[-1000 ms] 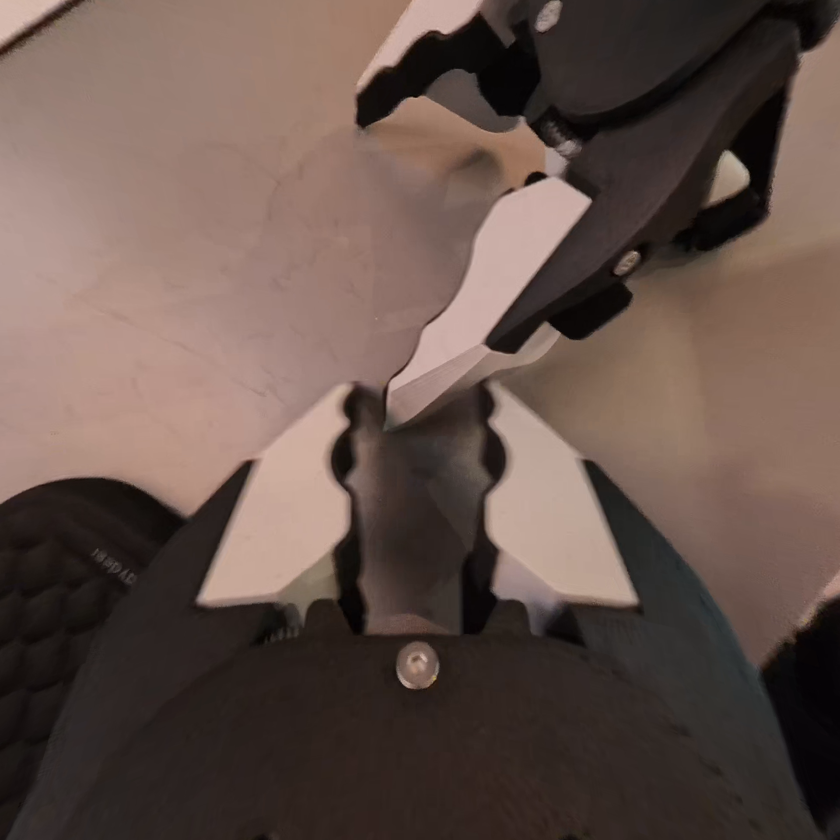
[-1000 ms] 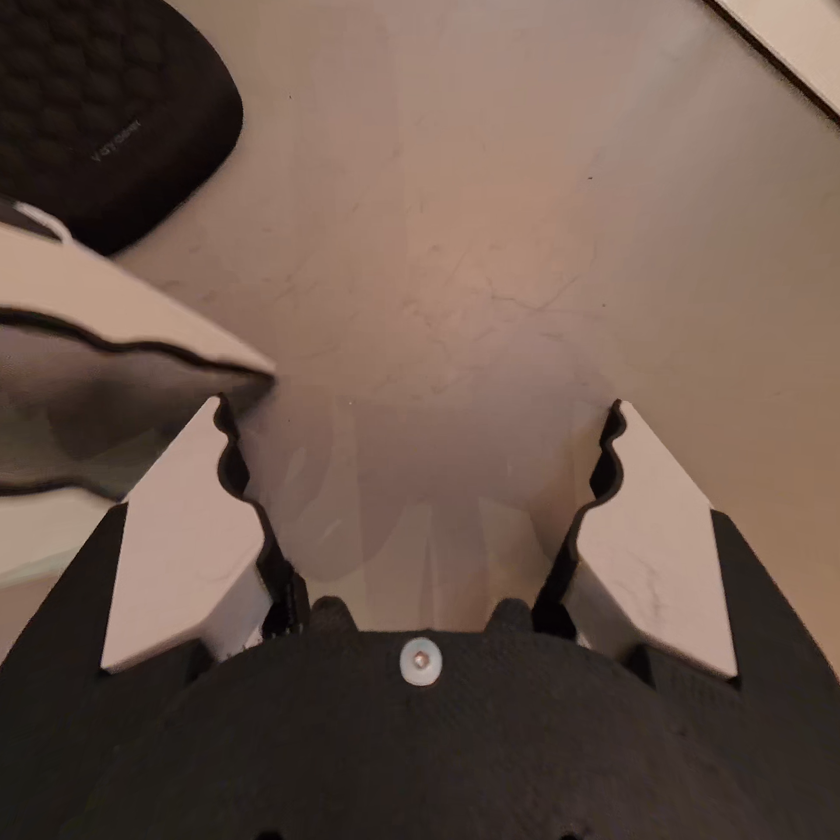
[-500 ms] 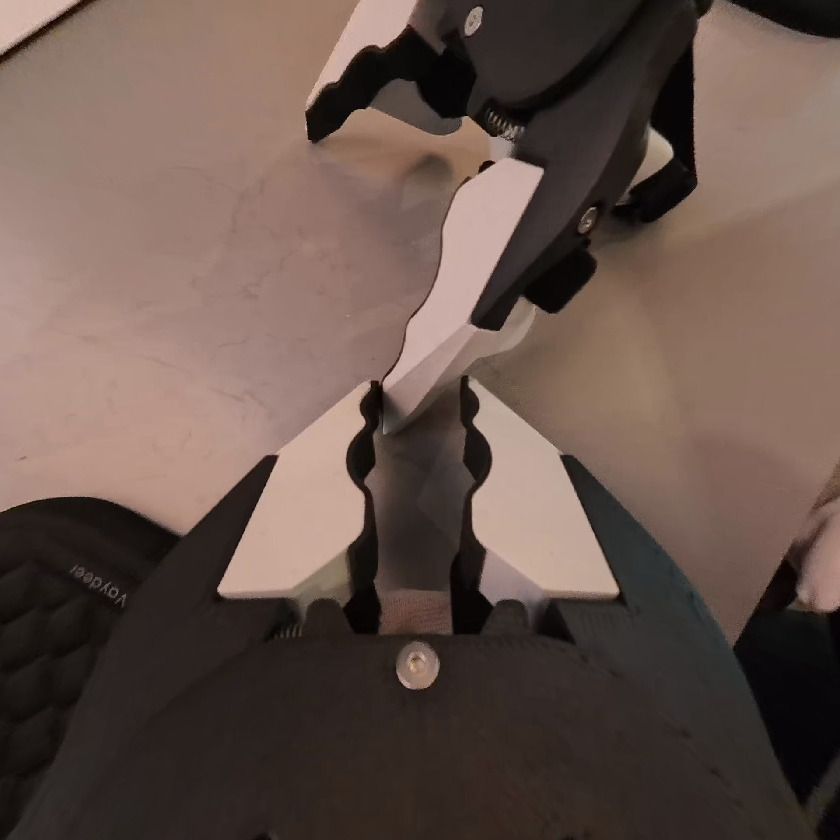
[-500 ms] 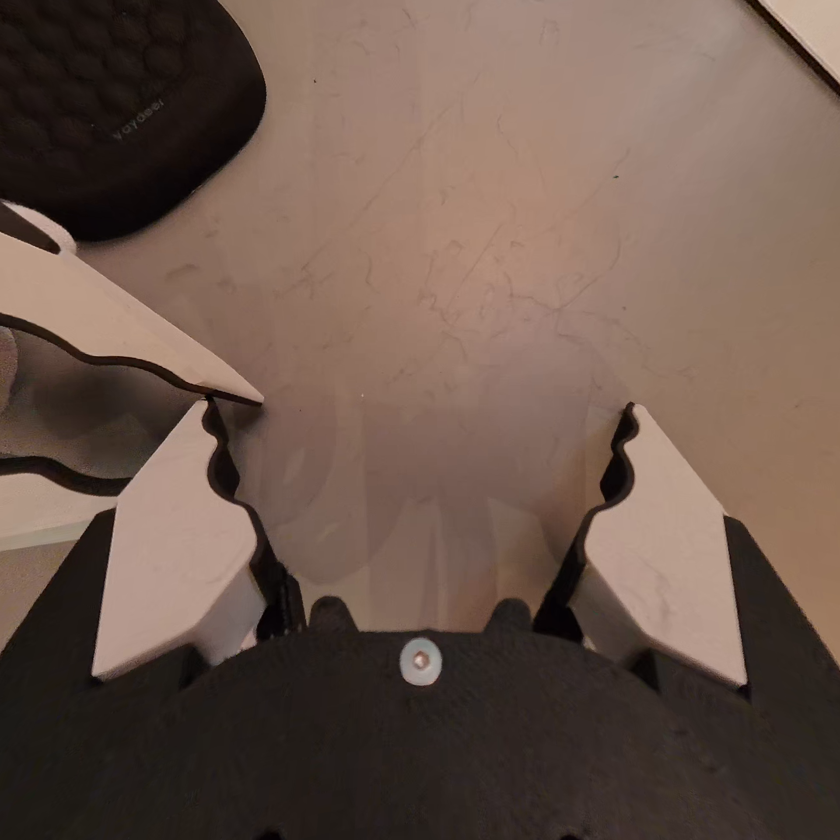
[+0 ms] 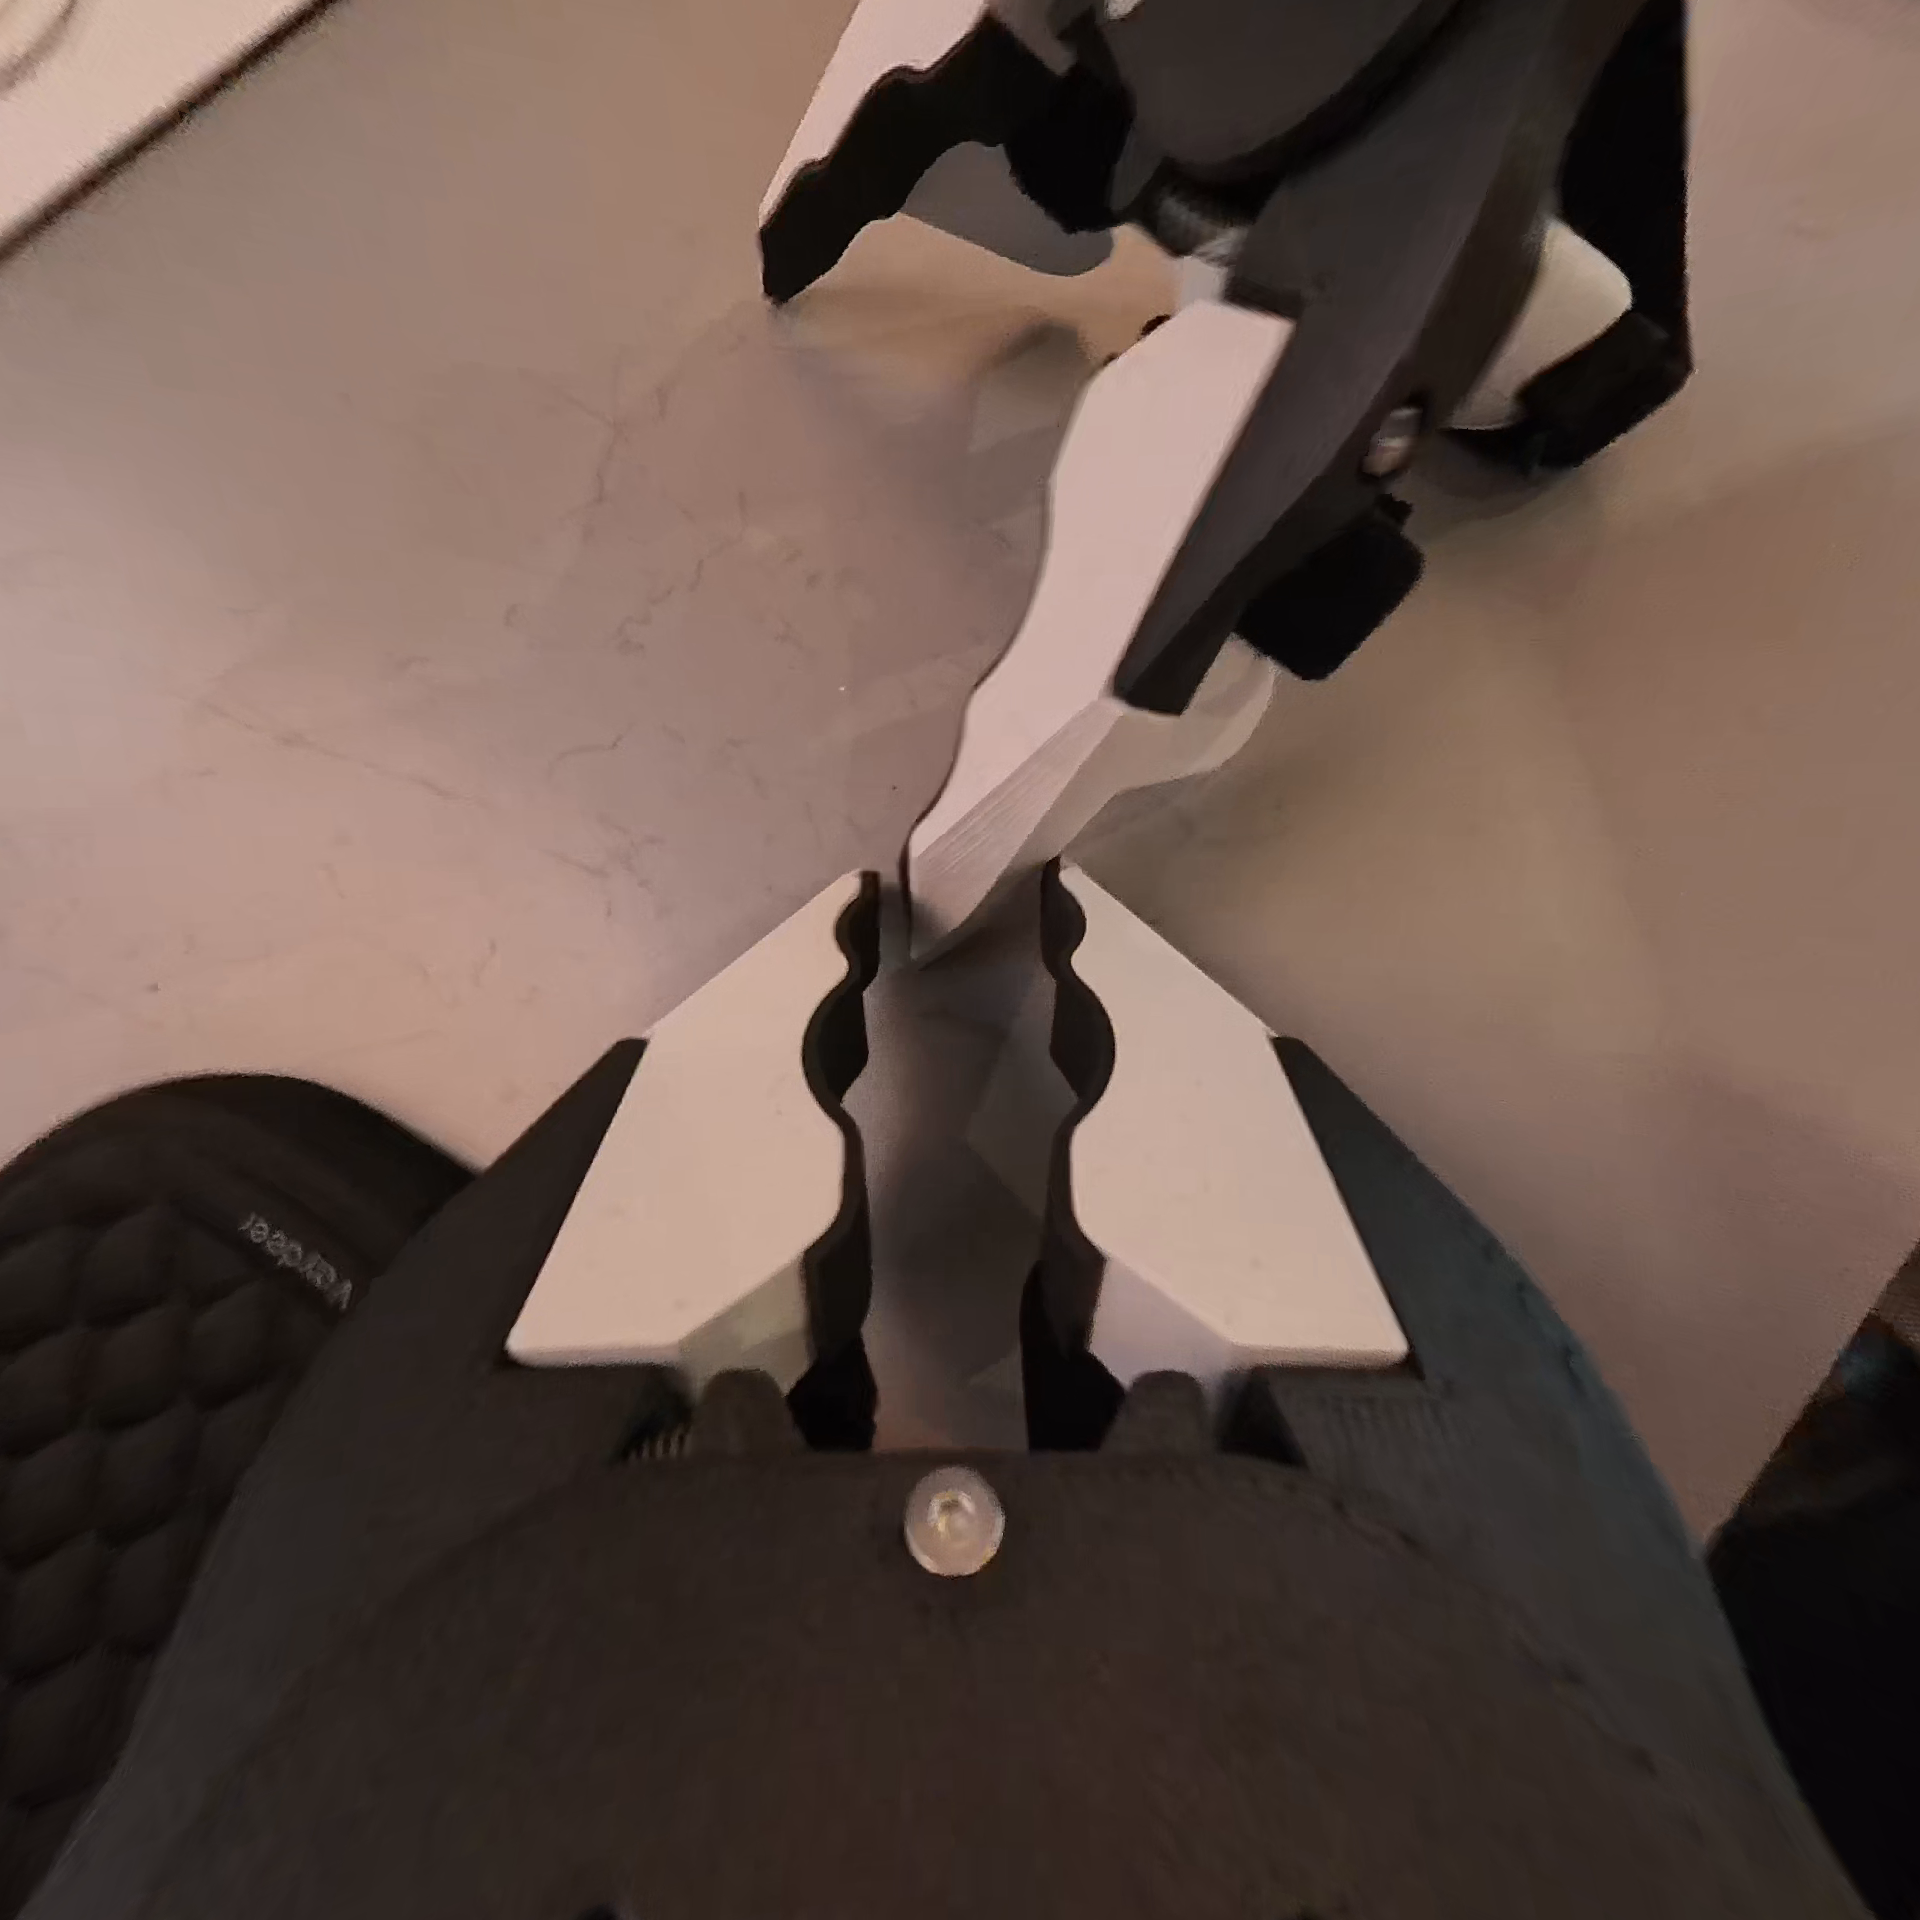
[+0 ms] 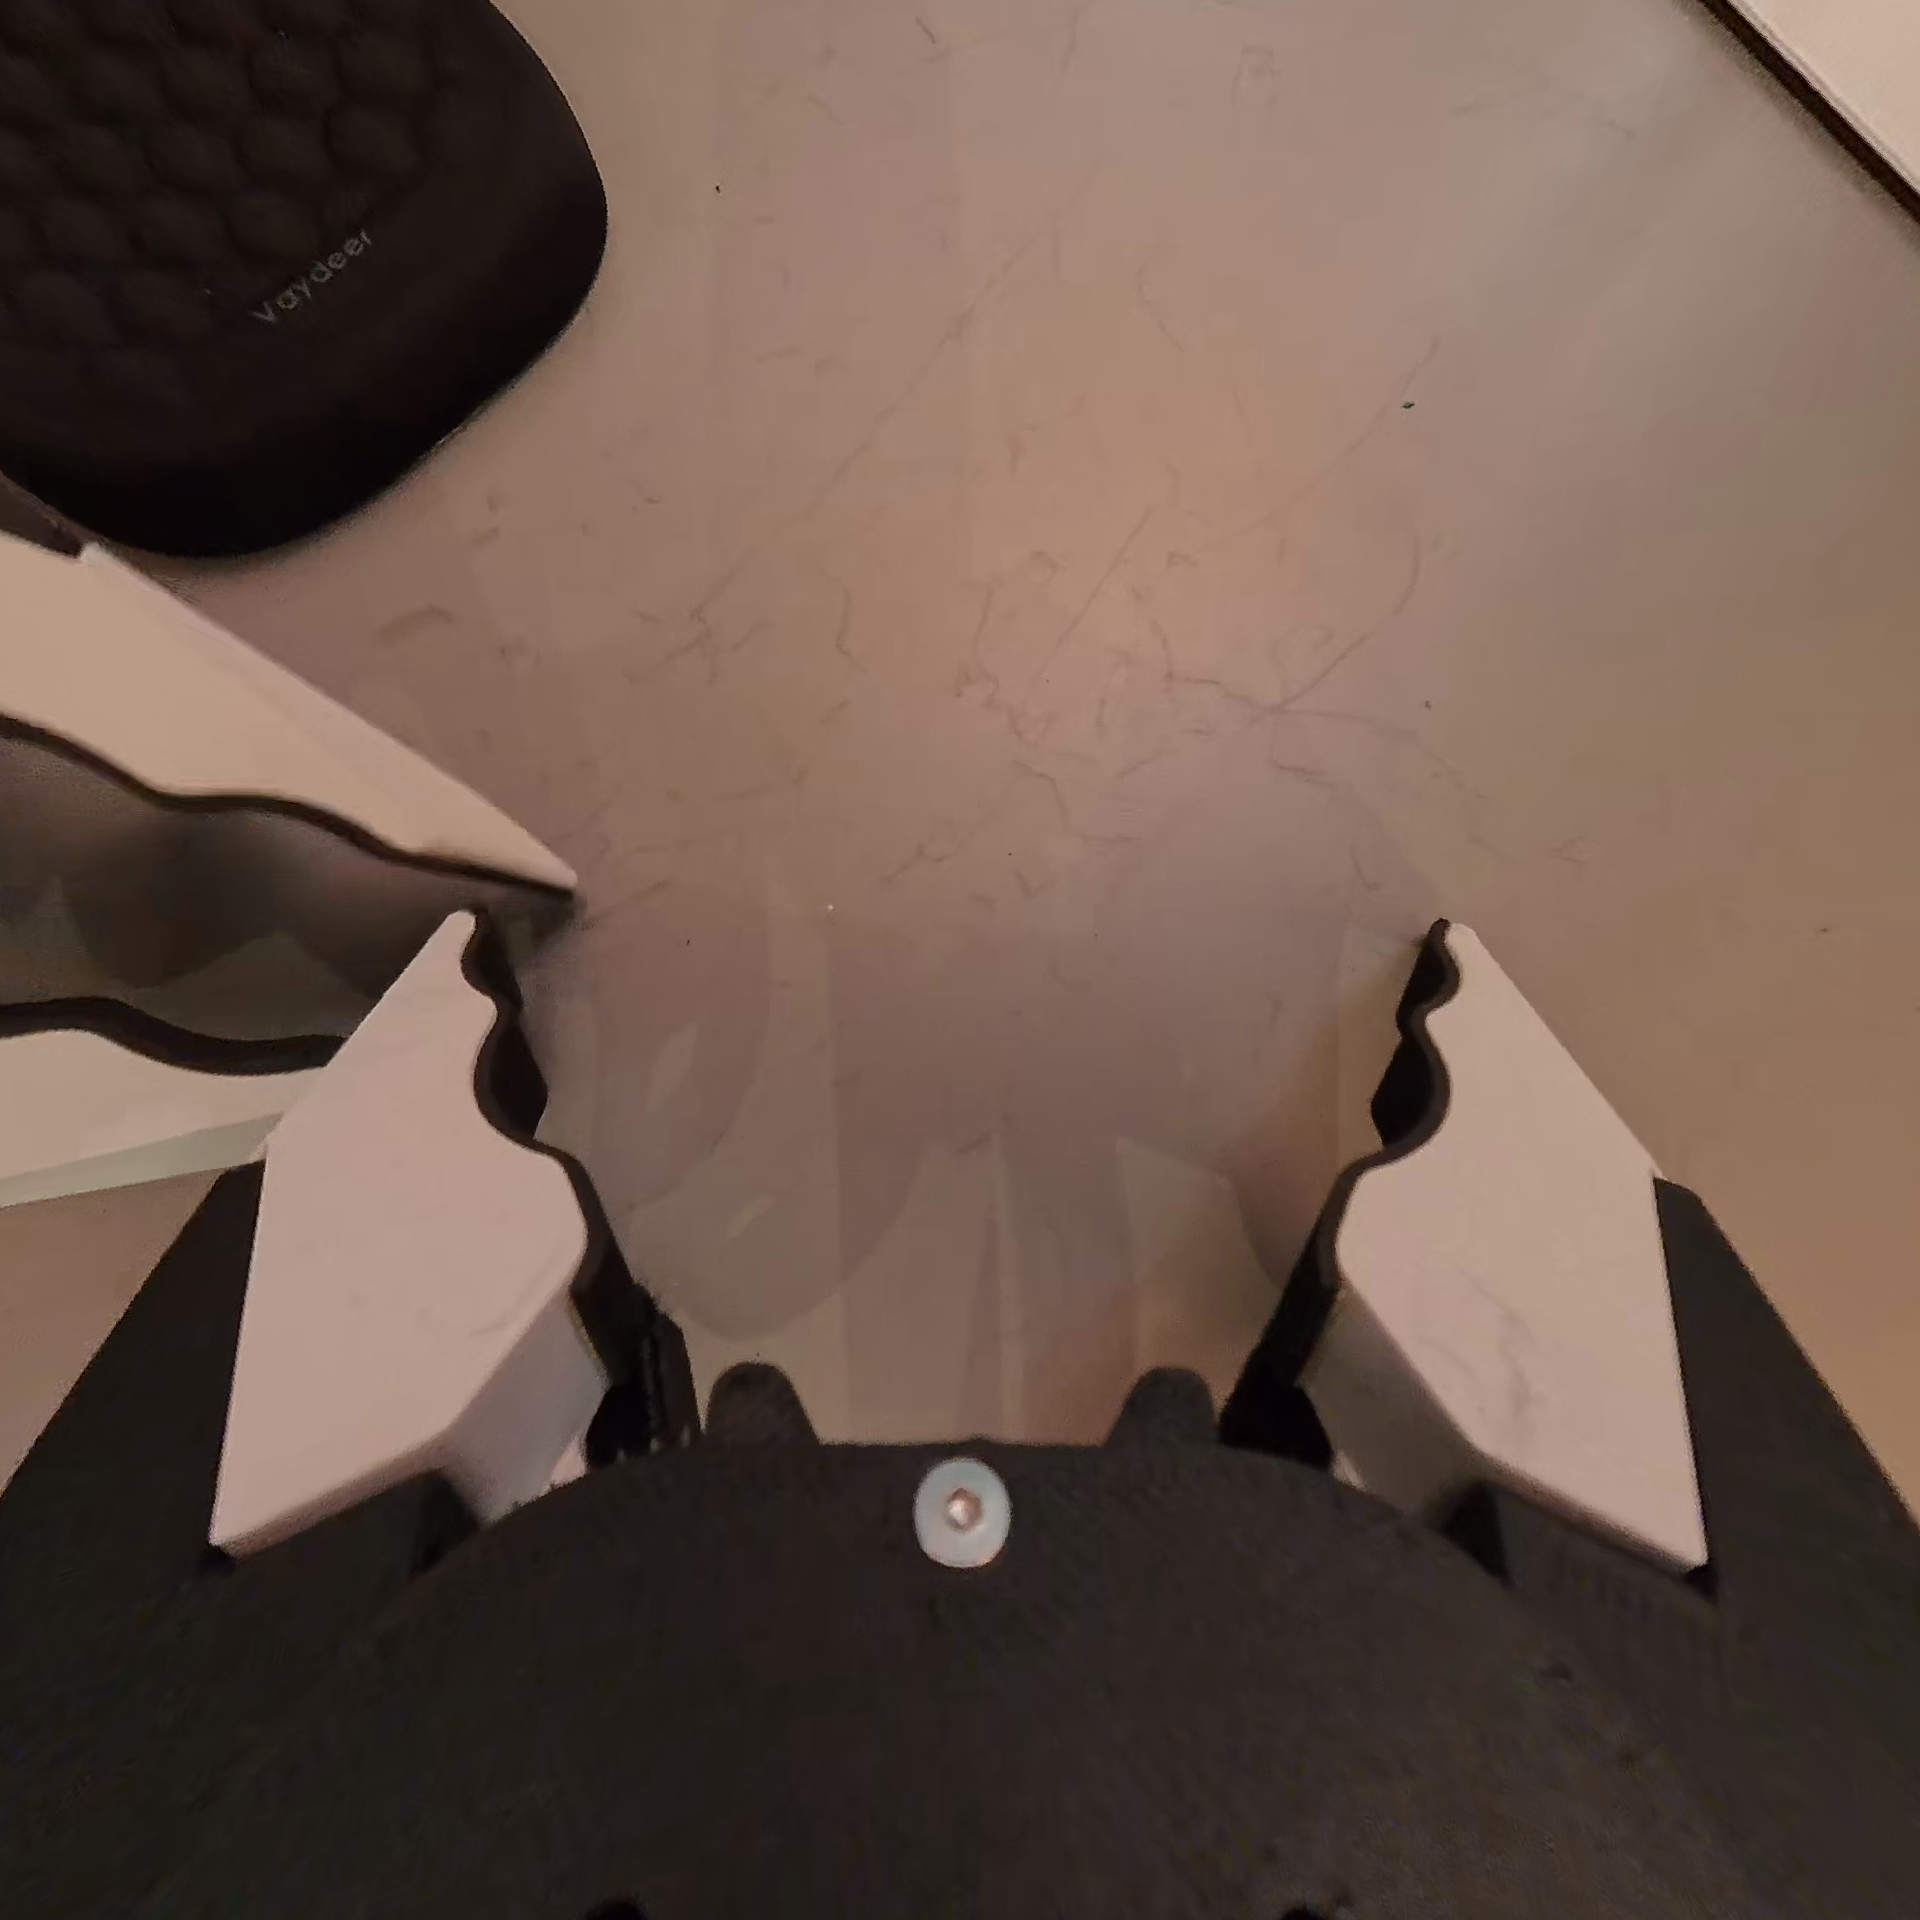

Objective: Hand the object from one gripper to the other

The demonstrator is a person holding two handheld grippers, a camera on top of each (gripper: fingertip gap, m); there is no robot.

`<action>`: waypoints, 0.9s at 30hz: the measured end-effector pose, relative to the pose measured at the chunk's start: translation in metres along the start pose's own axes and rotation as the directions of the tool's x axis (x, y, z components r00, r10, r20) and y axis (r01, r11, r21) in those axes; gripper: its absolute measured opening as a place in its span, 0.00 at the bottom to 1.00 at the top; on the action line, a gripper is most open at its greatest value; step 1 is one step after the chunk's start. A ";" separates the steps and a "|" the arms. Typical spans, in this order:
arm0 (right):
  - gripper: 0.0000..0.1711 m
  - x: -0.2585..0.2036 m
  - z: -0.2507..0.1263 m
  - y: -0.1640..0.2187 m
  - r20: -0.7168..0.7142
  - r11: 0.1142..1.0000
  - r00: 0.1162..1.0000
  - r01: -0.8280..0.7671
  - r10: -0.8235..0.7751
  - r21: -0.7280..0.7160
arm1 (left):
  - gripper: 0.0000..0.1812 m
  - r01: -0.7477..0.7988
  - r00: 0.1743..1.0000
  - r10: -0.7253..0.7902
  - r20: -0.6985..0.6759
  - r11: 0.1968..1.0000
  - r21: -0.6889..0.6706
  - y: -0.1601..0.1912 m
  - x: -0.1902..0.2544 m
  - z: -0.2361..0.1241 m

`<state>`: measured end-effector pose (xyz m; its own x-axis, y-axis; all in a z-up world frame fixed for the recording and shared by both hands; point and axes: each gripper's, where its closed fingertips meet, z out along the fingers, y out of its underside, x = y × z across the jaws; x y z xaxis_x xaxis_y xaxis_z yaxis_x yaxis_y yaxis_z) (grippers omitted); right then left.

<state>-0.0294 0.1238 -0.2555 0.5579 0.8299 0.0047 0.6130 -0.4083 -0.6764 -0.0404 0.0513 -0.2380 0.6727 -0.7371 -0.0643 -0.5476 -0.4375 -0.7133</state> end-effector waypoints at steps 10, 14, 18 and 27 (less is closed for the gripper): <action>0.93 0.000 0.000 0.000 -0.001 1.000 1.000 -0.002 0.002 0.000 | 0.22 0.138 0.988 -0.139 -0.062 0.990 -0.011 0.001 -0.003 -0.002; 0.93 0.000 0.000 0.000 0.003 1.000 1.000 0.002 -0.002 -0.001 | 0.11 0.016 1.000 -0.016 -0.008 1.000 -0.002 0.002 0.002 -0.002; 0.93 0.000 0.000 0.000 0.003 1.000 1.000 0.003 -0.003 0.000 | 0.16 -0.062 0.998 0.062 0.026 0.998 0.006 0.004 -0.002 -0.005; 0.93 0.000 0.000 0.000 0.001 1.000 1.000 0.001 -0.001 0.000 | 0.17 0.138 0.989 -0.137 -0.052 0.990 0.017 0.008 -0.009 -0.009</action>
<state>-0.0291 0.1238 -0.2556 0.5567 0.8307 0.0043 0.6134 -0.4076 -0.6765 -0.0557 0.0499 -0.2368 0.7144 -0.6961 0.0707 -0.4410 -0.5264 -0.7269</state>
